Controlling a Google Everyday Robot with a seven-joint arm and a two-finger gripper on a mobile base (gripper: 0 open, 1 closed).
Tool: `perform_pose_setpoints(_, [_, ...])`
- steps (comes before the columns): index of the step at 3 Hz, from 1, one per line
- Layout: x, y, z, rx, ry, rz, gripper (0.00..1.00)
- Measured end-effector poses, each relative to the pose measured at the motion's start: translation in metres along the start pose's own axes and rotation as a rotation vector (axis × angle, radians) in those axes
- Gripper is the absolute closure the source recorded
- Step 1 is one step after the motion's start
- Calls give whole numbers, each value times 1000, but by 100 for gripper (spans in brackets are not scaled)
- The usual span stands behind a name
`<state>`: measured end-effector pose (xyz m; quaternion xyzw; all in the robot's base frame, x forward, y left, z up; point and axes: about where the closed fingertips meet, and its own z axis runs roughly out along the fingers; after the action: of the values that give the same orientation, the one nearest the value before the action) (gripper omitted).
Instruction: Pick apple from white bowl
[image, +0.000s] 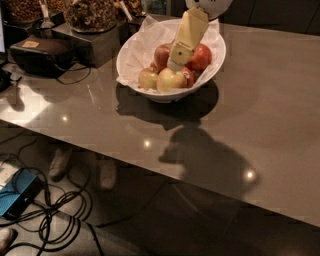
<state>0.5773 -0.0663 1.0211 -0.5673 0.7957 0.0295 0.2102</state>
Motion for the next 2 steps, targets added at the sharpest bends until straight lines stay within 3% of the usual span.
perform_pose_setpoints(1, [-22, -12, 14, -55, -24, 21, 0])
perform_pose_setpoints(2, [-30, -19, 14, -36, -50, 20, 0])
